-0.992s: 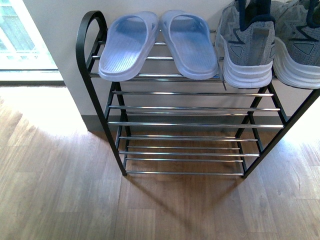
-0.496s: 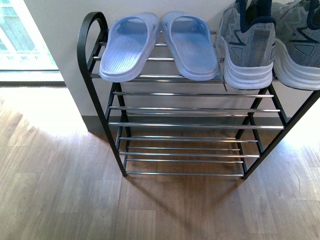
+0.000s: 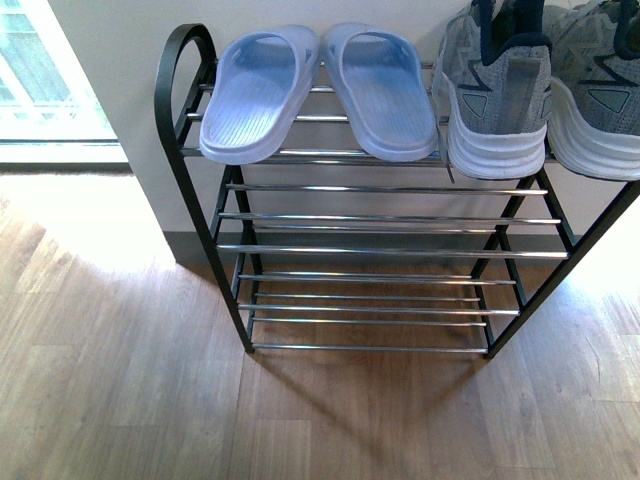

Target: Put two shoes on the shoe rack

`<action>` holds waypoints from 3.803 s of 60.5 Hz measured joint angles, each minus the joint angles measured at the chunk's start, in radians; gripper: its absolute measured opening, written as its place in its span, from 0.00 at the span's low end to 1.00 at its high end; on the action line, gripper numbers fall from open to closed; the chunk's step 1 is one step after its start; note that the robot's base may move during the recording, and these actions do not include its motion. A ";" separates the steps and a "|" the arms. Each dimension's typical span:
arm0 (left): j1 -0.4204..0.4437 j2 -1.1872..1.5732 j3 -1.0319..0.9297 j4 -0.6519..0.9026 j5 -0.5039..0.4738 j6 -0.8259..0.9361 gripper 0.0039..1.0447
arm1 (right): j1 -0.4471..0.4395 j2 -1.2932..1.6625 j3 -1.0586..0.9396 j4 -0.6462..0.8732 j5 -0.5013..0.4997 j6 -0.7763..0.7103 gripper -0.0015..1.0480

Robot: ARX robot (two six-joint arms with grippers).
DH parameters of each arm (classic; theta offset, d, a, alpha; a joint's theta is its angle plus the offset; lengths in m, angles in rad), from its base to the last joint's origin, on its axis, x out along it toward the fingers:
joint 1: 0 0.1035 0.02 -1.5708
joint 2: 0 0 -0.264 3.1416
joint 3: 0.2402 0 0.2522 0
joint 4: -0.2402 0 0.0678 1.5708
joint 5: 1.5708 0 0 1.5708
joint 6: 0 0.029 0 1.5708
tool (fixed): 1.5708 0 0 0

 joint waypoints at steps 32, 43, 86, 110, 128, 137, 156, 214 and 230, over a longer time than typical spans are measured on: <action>0.047 -0.419 -0.148 -0.270 0.034 0.001 0.01 | 0.000 0.000 0.000 0.000 0.000 0.000 0.91; 0.047 -0.544 -0.148 -0.384 0.034 0.001 0.01 | 0.000 0.000 0.000 0.000 0.000 0.000 0.91; 0.047 -0.898 -0.149 -0.724 0.034 0.001 0.01 | 0.000 0.000 0.000 0.000 0.000 0.000 0.91; 0.048 -1.106 -0.148 -0.951 0.034 0.001 0.01 | 0.000 0.000 0.000 0.000 -0.001 0.000 0.91; 0.048 -1.108 -0.148 -0.952 0.034 0.001 0.23 | 0.000 0.001 0.000 0.000 -0.001 0.000 0.91; 0.048 -1.109 -0.148 -0.952 0.034 0.001 0.48 | 0.000 0.000 0.000 0.000 0.000 0.000 0.91; 0.048 -1.109 -0.149 -0.952 0.034 0.003 0.92 | 0.000 0.000 0.000 0.000 -0.001 0.000 0.91; 0.048 -1.109 -0.148 -0.952 0.034 0.003 0.91 | 0.000 0.000 0.000 0.000 0.000 0.000 0.91; 0.048 -1.109 -0.148 -0.952 0.034 0.003 0.91 | 0.000 0.000 0.000 0.000 -0.002 0.000 0.91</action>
